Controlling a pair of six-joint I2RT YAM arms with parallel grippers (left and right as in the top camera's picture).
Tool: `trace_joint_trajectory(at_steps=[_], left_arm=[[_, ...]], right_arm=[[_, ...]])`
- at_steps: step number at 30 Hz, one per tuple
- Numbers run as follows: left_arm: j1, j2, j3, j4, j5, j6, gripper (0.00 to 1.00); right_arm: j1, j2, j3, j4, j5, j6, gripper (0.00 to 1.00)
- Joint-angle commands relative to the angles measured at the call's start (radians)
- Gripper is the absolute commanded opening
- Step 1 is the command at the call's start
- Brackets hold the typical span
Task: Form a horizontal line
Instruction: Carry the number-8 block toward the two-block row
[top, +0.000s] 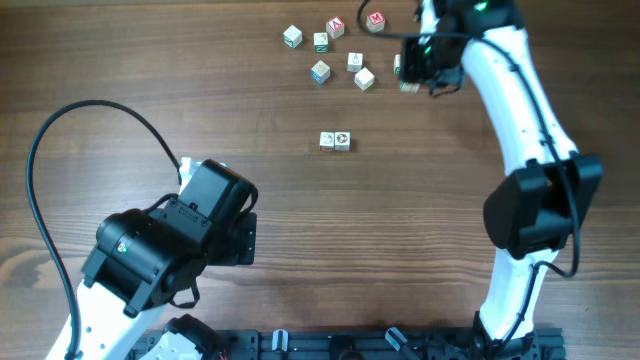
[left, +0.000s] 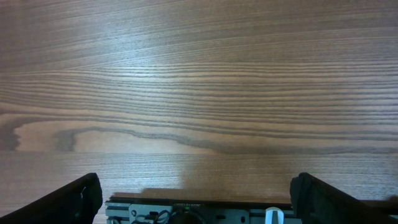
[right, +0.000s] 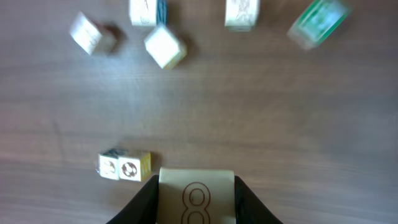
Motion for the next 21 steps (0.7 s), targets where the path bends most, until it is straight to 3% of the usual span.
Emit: trace_joint_trajectory(at_steps=[1,11,21], left_arm=[[0.004,0.0,-0.005,0.002,-0.016,0.001,1.0],[0.004,0.0,-0.005,0.002,-0.016,0.001,1.0],[0.004,0.0,-0.005,0.002,-0.016,0.001,1.0]], right_arm=[[0.062,0.024,-0.16,0.087,-0.039,0.068,0.12],[0.162,0.024,-0.406,0.37,0.051,0.112,0.17],[0.164,0.024,-0.461,0.454,0.133,0.156,0.2]])
